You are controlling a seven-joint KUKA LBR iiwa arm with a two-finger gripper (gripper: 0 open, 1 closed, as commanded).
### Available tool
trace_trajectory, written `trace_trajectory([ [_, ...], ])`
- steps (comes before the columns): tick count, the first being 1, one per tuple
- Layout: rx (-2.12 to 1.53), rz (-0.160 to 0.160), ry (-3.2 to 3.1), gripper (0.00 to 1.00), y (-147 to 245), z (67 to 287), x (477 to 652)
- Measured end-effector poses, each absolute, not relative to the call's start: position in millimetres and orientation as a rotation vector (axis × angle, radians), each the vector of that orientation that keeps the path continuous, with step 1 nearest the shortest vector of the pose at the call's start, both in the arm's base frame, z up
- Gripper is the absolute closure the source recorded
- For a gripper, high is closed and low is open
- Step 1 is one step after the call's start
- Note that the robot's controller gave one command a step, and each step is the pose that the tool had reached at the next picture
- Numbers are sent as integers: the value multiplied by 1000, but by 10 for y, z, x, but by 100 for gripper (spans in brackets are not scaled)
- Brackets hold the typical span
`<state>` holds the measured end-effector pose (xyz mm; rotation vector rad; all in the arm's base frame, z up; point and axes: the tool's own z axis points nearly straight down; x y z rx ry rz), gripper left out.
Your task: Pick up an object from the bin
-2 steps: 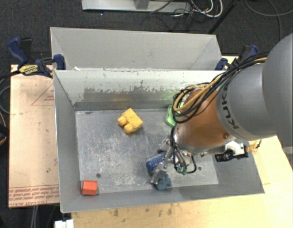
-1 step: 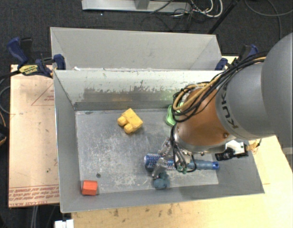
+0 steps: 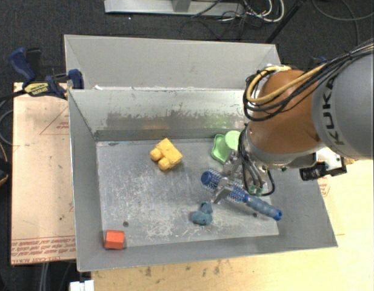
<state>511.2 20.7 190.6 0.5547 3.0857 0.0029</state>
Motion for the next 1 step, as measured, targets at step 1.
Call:
trace_trajectory([
  [1, 415, 3, 3107, 100, 339, 2583, 4922],
])
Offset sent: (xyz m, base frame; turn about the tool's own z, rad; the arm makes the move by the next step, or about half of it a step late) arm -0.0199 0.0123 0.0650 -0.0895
